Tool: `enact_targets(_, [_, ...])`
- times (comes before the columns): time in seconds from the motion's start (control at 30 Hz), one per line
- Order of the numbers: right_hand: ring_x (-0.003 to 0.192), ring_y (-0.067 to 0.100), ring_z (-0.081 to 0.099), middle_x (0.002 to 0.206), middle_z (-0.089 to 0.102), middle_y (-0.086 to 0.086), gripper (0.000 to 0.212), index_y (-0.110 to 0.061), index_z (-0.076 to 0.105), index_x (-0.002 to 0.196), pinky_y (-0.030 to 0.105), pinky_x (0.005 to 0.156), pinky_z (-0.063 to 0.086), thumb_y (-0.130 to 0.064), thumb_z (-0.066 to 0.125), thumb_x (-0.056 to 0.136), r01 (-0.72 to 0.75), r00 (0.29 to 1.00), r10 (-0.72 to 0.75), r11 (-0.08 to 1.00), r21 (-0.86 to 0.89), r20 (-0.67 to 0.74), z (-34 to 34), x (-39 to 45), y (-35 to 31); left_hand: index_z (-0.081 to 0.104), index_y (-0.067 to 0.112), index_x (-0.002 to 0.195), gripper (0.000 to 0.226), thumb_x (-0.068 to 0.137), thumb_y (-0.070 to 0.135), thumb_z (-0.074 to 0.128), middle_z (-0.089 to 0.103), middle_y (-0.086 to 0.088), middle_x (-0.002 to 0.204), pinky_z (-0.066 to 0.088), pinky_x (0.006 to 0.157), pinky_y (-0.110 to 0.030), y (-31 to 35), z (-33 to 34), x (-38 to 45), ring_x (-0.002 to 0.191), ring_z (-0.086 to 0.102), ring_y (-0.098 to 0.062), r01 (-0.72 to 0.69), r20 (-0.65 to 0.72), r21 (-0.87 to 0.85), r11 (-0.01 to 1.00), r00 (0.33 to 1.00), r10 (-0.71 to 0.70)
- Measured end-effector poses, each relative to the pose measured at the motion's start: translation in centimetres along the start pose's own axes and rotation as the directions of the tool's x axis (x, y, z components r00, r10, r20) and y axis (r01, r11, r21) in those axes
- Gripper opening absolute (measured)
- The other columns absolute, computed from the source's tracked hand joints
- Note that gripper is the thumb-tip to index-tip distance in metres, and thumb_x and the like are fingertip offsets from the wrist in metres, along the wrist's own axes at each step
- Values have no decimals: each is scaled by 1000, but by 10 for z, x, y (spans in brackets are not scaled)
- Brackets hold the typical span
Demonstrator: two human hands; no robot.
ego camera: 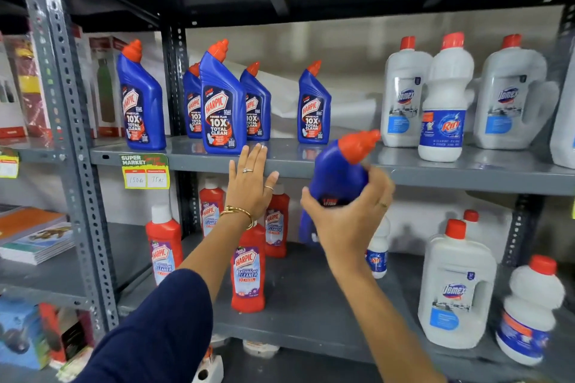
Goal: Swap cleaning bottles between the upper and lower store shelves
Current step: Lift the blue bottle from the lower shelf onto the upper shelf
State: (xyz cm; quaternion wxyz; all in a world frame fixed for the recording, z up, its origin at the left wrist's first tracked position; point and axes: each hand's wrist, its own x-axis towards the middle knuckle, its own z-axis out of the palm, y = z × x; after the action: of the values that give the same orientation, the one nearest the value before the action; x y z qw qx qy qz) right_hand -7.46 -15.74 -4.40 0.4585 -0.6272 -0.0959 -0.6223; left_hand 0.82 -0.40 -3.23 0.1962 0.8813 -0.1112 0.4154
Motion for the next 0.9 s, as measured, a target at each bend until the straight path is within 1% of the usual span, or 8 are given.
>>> enact_targets(0.07, [92,20,47,105,46,1,79,-16,41,110,28,80,43,-34,85,47,52,998,-50,997,58,-38,-3,33,-23,18,13,141,53,95,30,36,17,-7,154,0,115,-46,2,-1,0,143,2,-24,4,3,-7,1000,1000,-4])
enact_targets(0.13, [91,20,49,102,40,-4,77,-13,42,110,35,80,49,-34,83,49,77,996,-72,993,85,-60,-1,63,-41,18,13,141,53,95,30,36,17,-6,154,0,115,-46,2,-3,0,143,1,-24,11,13,-10,1000,1000,-11])
enact_targets(0.2, [95,24,50,104,43,0,77,-8,43,111,43,82,50,-33,82,50,85,995,-82,994,73,-55,7,88,-53,18,13,141,52,95,30,35,17,-6,154,0,115,-46,3,-4,0,143,1,-25,10,19,-19,1000,1000,-10])
enact_targets(0.33, [103,27,46,120,47,13,79,-6,42,118,30,79,38,-34,80,55,38,997,-34,998,-49,74,37,122,-56,18,13,141,52,95,30,36,17,-6,154,0,115,-46,4,-4,-1,143,1,-24,27,21,-36,999,999,-27])
enact_targets(0.47, [111,33,42,129,39,14,80,-9,36,123,45,85,45,-33,79,60,3,973,36,985,-170,228,68,130,-40,18,14,141,53,95,31,35,18,-5,154,0,114,-44,1,-2,-1,143,1,-23,21,11,-34,999,1000,-21])
enact_targets(0.57, [112,36,40,130,37,15,78,-9,34,122,51,87,45,-34,78,63,-20,951,83,978,-206,299,90,136,-29,18,15,141,53,94,33,34,19,-4,154,-1,114,-43,-1,0,0,143,1,-22,9,-7,-44,999,1000,-9])
enact_targets(0.7, [114,39,39,131,37,17,79,-8,34,122,51,87,42,-37,79,65,-111,919,199,959,-262,340,114,146,-17,17,15,141,53,95,33,34,19,-4,153,-2,114,-43,-2,3,-1,143,1,-22,5,-23,-34,999,1000,-6])
enact_targets(0.9, [118,38,38,134,37,16,83,-9,31,128,53,90,43,-37,79,66,-123,916,231,939,-320,327,138,146,-2,17,16,141,53,94,32,36,19,-4,153,-4,113,-40,-2,6,-2,143,0,-22,-4,-56,-46,999,998,2])
